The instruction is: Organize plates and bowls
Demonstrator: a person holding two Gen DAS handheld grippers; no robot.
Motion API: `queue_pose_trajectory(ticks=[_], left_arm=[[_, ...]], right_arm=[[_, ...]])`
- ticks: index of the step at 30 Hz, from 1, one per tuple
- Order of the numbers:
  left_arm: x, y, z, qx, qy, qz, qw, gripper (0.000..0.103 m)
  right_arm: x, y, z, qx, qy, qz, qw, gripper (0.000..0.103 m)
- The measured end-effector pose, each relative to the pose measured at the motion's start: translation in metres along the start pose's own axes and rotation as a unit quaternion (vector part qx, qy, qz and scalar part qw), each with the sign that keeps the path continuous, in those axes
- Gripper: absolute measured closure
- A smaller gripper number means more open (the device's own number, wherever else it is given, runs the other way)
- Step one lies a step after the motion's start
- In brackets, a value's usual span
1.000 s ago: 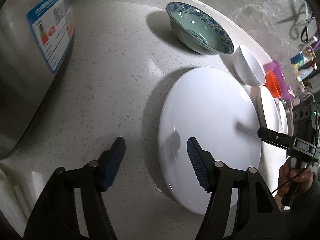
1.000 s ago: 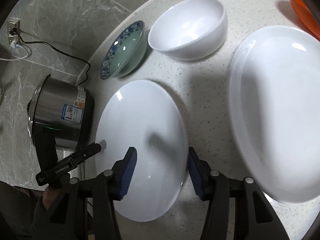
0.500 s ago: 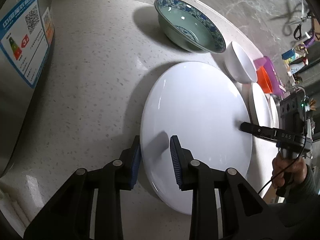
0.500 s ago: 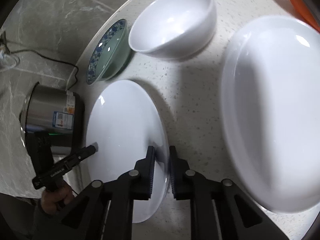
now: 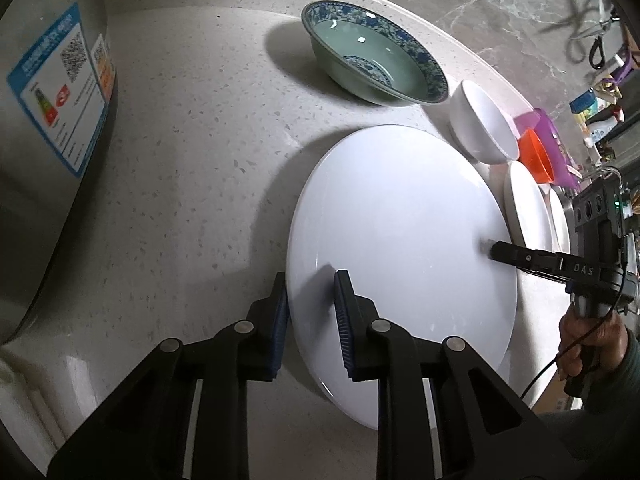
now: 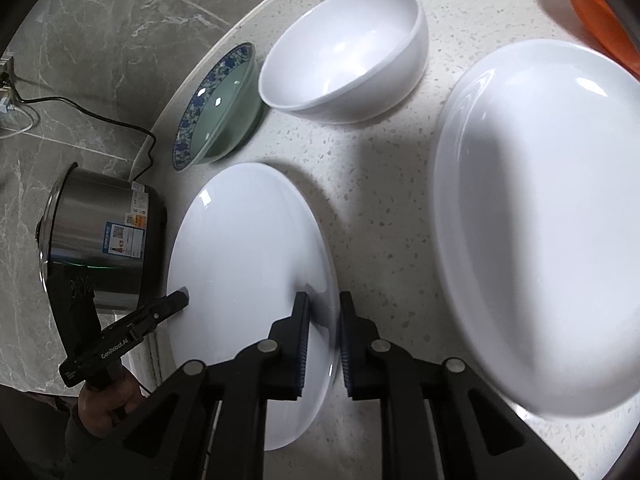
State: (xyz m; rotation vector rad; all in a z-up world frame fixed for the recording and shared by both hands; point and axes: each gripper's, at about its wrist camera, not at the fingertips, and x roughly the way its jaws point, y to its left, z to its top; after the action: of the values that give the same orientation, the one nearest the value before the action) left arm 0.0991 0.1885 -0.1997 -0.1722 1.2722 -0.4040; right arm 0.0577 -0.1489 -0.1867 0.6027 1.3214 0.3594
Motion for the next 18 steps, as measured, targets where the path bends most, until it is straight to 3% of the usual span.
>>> queue_pose_trajectory(ticks=[9, 18], left_arm=[[-0.040, -0.044, -0.037, 0.033, -0.007, -0.019, 0.9992, 0.084], [-0.025, -0.105, -0.098, 0.086, 0.038, -0.033, 0.9950, 0.084]], right_arm=[[-0.055, 0.005, -0.041, -0.014, -0.025, -0.006, 1.000, 0.087], [-0.095, -0.041, -0.099, 0.031, -0.033, -0.030, 0.999, 0.086]])
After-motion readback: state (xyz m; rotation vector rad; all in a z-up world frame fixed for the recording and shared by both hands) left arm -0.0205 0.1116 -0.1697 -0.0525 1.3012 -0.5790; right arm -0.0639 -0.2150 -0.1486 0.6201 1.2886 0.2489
